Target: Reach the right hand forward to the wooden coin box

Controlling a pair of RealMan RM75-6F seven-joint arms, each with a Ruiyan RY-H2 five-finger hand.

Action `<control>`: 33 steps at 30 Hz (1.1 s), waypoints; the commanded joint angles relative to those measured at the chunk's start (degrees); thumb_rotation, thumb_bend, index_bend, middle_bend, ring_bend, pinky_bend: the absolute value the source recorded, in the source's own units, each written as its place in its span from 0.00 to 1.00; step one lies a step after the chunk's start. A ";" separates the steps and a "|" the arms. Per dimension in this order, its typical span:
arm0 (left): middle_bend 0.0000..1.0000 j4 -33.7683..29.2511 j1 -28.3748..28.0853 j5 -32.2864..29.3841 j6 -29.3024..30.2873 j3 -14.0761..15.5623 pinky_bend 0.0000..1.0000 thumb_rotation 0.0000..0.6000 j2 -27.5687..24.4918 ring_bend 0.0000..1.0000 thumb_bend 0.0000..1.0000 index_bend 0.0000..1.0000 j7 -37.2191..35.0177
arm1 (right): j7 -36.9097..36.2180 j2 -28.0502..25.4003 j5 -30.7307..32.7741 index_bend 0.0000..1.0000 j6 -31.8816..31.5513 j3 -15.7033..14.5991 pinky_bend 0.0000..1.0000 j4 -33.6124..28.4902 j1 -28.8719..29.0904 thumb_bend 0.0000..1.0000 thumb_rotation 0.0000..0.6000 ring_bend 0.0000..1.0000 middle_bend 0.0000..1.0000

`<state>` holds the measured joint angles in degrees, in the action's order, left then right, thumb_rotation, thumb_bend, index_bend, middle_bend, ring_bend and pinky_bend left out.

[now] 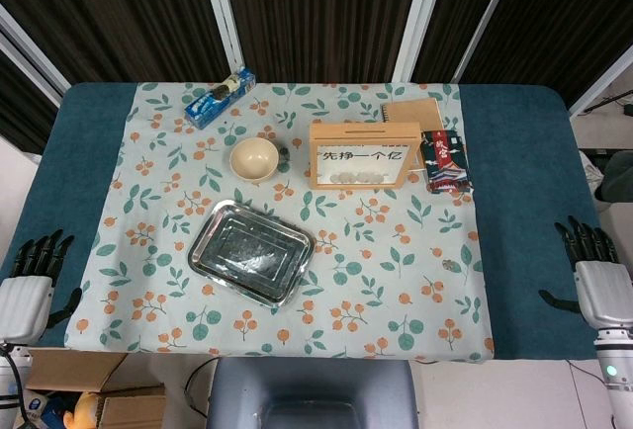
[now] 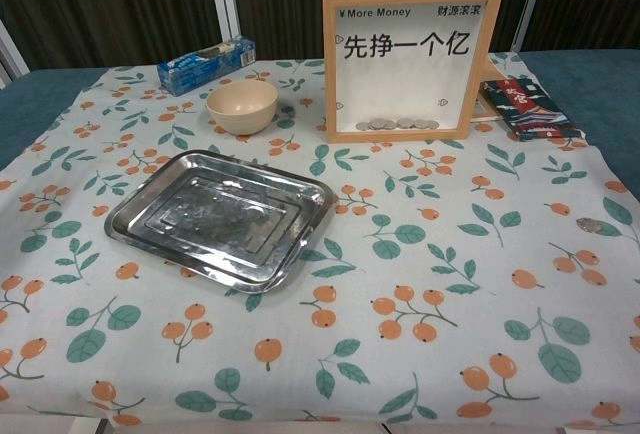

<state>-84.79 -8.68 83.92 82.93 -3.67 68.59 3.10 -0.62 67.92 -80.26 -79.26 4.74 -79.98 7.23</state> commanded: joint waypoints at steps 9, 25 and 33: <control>0.00 0.35 0.01 0.54 0.04 0.29 0.00 1.00 0.14 0.00 0.37 0.00 -0.16 | 1.53 0.41 -2.40 0.00 0.29 -0.20 0.00 1.98 1.29 0.05 1.00 0.00 0.00; 0.00 2.71 -0.92 0.17 -1.31 -0.03 0.00 1.00 1.44 0.00 0.37 0.00 -1.64 | 7.11 9.52 -6.17 0.00 5.88 0.59 0.00 9.16 9.45 0.00 1.00 0.00 0.00; 0.00 4.64 -0.98 0.01 -1.91 0.19 0.00 1.00 2.07 0.00 0.37 0.00 -3.20 | 8.52 16.30 -5.86 0.00 8.22 0.36 0.00 14.84 11.85 0.01 1.00 0.00 0.00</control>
<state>-80.24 -9.62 83.90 81.05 -3.47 70.63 0.01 7.53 83.37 -86.20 -71.47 5.18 -65.92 18.57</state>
